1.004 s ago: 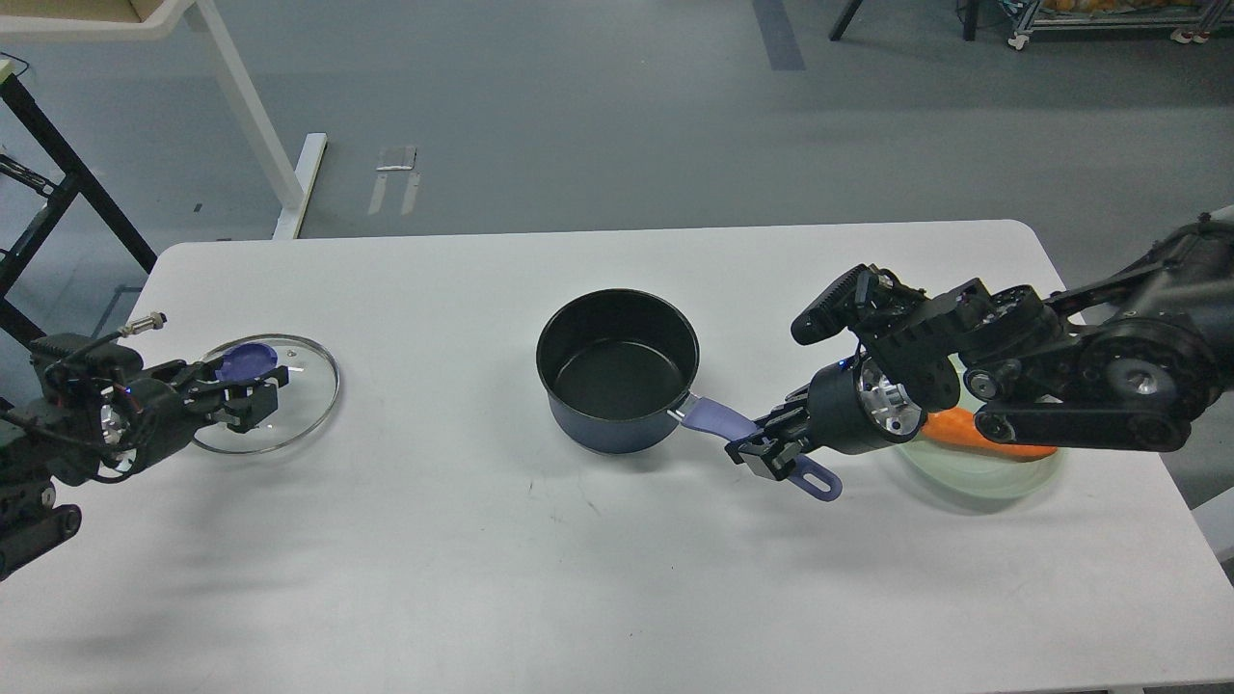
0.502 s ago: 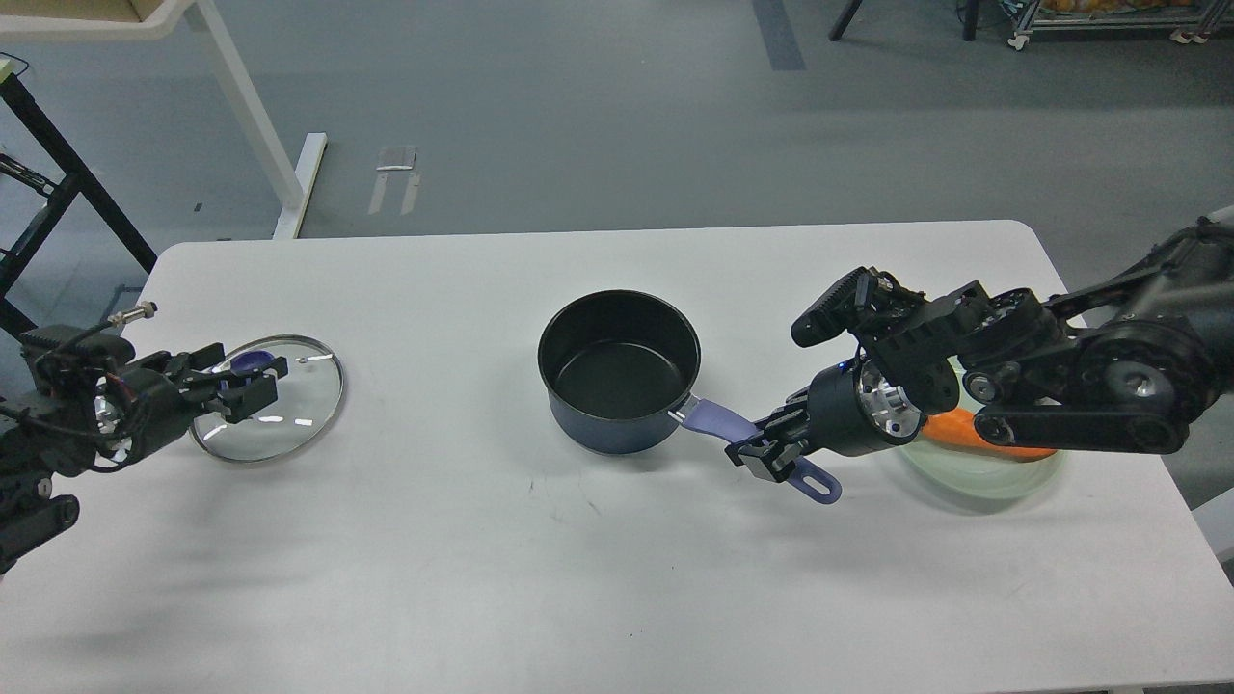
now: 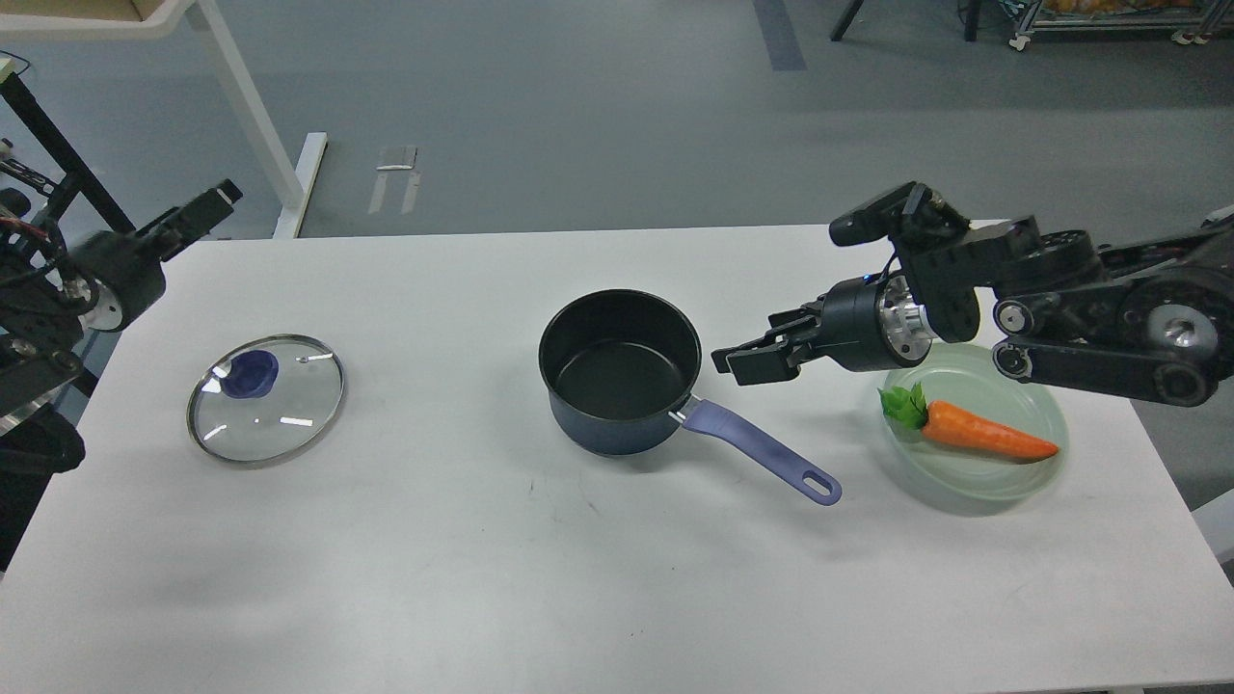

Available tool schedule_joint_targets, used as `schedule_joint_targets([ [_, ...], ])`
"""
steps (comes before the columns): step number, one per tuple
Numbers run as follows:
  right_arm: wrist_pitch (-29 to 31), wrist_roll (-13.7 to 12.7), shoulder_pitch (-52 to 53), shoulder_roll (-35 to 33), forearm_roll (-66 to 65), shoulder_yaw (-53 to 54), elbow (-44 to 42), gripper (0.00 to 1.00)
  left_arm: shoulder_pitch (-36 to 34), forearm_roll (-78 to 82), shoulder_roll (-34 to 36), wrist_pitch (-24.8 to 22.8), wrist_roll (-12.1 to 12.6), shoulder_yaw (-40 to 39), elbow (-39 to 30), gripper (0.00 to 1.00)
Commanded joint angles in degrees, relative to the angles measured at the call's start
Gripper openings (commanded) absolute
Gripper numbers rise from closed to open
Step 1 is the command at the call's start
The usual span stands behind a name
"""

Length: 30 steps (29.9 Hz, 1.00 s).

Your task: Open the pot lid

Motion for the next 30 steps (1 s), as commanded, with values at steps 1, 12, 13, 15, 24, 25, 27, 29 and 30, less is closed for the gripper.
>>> schedule_joint_targets([
  [1, 0.01, -0.02, -6.46, -3.42, 2.05, 14.03, -3.67, 0.98, -2.64, -12.38, -0.42, -3.95, -0.01, 0.00, 0.26, 0.99],
  [12, -0.52, -0.02, -34.33, -3.79, 18.46, 57.21, -12.98, 1.00, -2.64, -33.23, -9.81, -10.55, -0.01, -9.04, 1.05, 0.99],
  [13, -0.52, -0.02, -35.30, -3.17, 21.19, 59.15, -13.78, 1.00, -2.38, -34.20, -11.31, -10.55, -0.01, -10.01, 1.49, 0.99],
  [15, -0.52, 0.07, -36.71, -1.77, 28.12, 62.14, -15.44, 1.00, -2.20, -36.31, -14.47, -10.55, -0.01, -12.12, 2.89, 0.99],
  [24, -0.61, 0.25, -38.74, -0.45, 60.56, 64.26, -22.12, 1.00, 0.16, -46.76, -22.04, -13.36, -0.01, -19.59, 5.18, 0.99],
  [25, -0.52, 0.25, -38.74, 0.08, 63.37, 64.70, -23.26, 1.00, 0.69, -48.43, -22.22, -13.62, -0.01, -20.73, 5.18, 0.99],
  [27, -0.43, 0.25, -38.83, 1.31, 67.08, 66.36, -25.81, 1.00, 1.40, -50.55, -22.57, -13.97, -0.01, -23.02, 5.18, 0.99],
  [29, -0.17, 0.16, -39.27, 3.41, 69.28, 68.30, -28.45, 1.00, 2.45, -51.70, -23.18, -14.41, 0.22, -25.39, 5.18, 0.99],
  [30, 0.00, 0.16, -39.70, 4.82, 70.16, 69.53, -29.50, 1.00, 2.89, -51.79, -23.62, -14.59, 0.30, -26.53, 5.10, 0.99],
])
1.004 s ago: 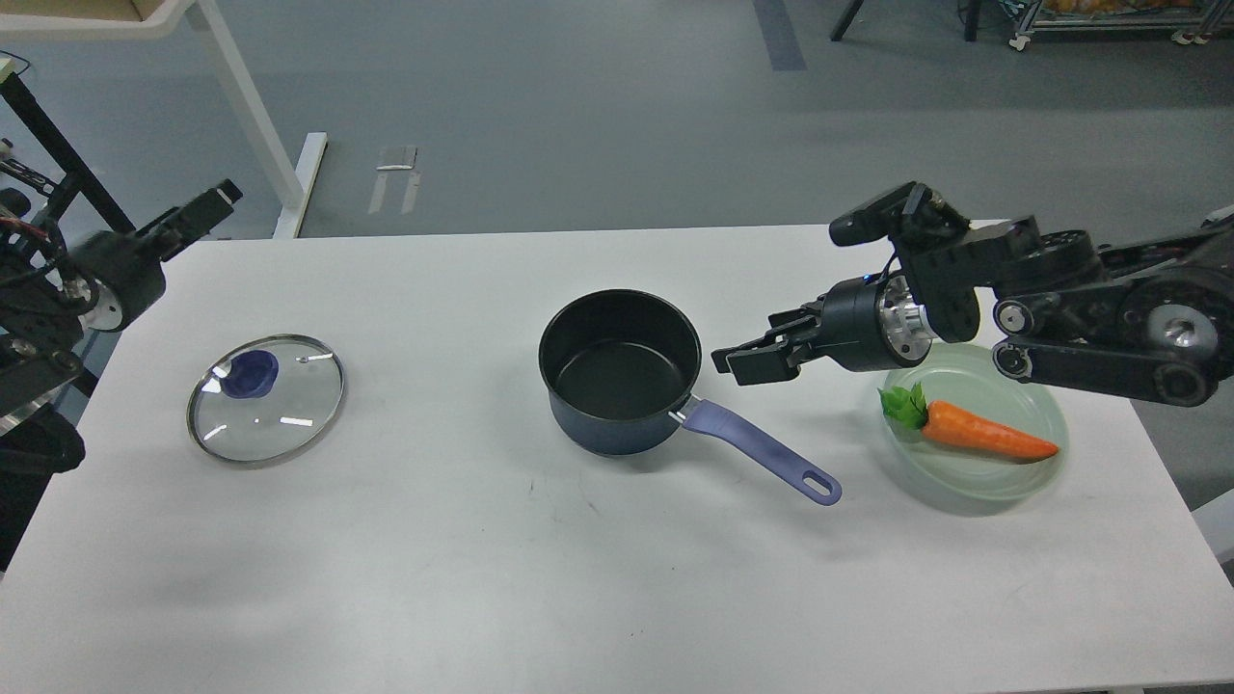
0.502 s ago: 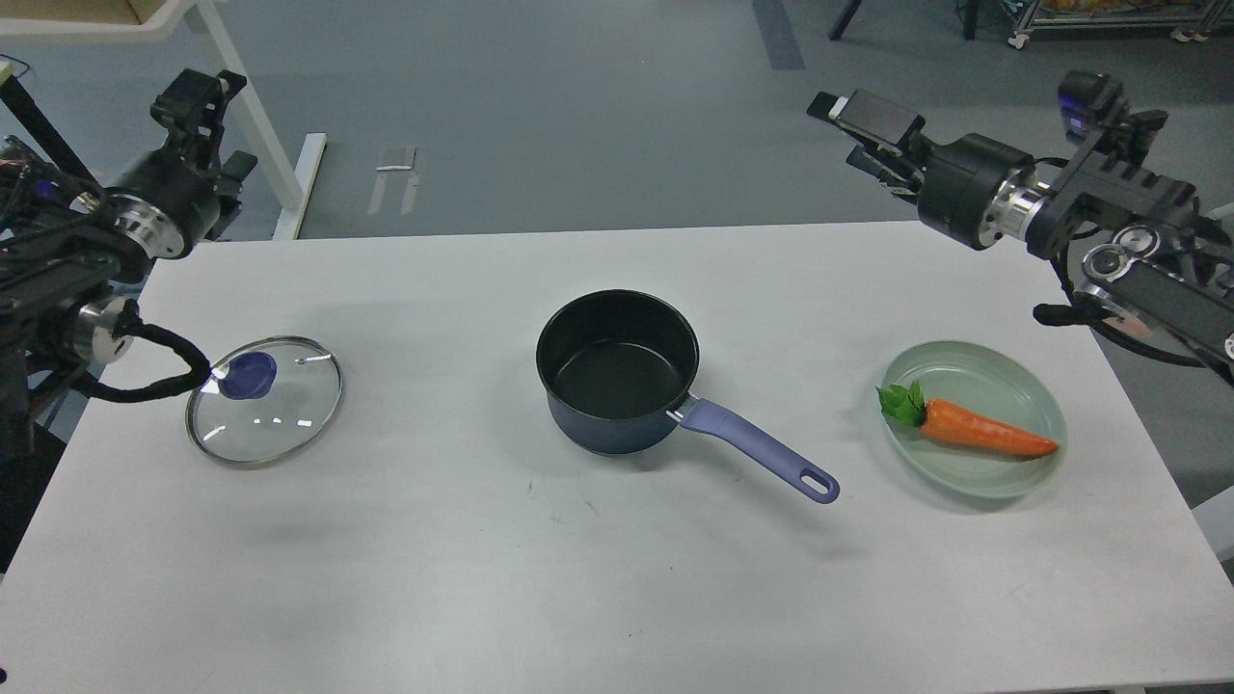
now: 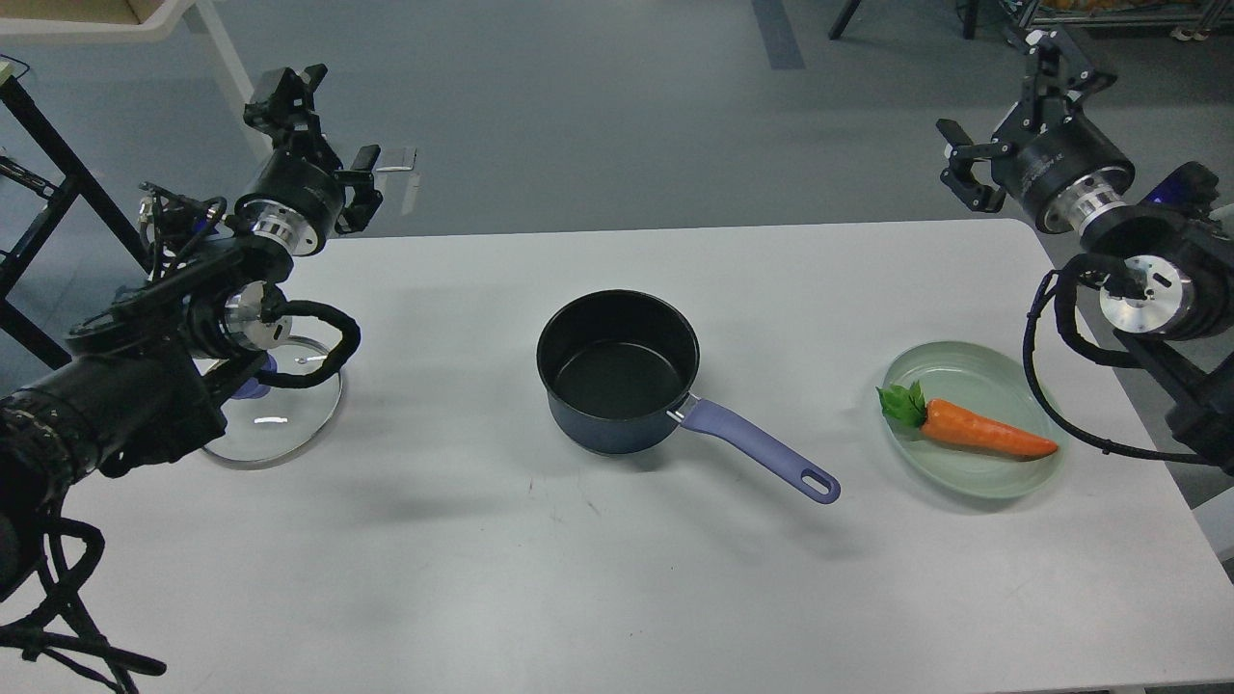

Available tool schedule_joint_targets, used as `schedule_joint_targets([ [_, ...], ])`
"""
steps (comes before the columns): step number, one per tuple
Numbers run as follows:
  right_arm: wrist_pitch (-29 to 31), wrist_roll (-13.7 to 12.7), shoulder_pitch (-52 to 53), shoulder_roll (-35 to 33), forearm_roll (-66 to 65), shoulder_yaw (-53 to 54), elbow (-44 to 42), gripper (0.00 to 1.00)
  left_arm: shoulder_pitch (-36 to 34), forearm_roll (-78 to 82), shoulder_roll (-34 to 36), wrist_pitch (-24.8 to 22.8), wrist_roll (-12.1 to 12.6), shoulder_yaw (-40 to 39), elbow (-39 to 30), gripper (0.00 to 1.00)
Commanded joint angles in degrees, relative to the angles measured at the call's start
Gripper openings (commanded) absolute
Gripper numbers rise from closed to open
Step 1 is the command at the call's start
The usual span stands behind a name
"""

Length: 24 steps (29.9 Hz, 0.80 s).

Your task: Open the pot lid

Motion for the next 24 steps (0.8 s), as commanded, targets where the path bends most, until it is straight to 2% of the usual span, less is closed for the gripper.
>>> schedule_joint_targets([
  [1, 0.60, -0.11, -1.33, 4.32, 4.13, 3.96, -4.22, 1.00, 1.72, -1.49, -1.16, -0.78, 0.31, -4.23, -0.14, 0.99],
  [9, 0.86, -0.81, -5.37, 11.53, 6.77, 13.98, -6.24, 1.00, 5.41, -3.07, -1.51, -3.06, 0.31, -6.09, -0.75, 0.99],
  [24, 1.04, -0.46, -9.68, 14.17, 8.09, 13.47, -7.13, 1.00, 6.74, -3.16, -0.11, -2.36, 0.05, -6.09, -0.75, 0.99],
])
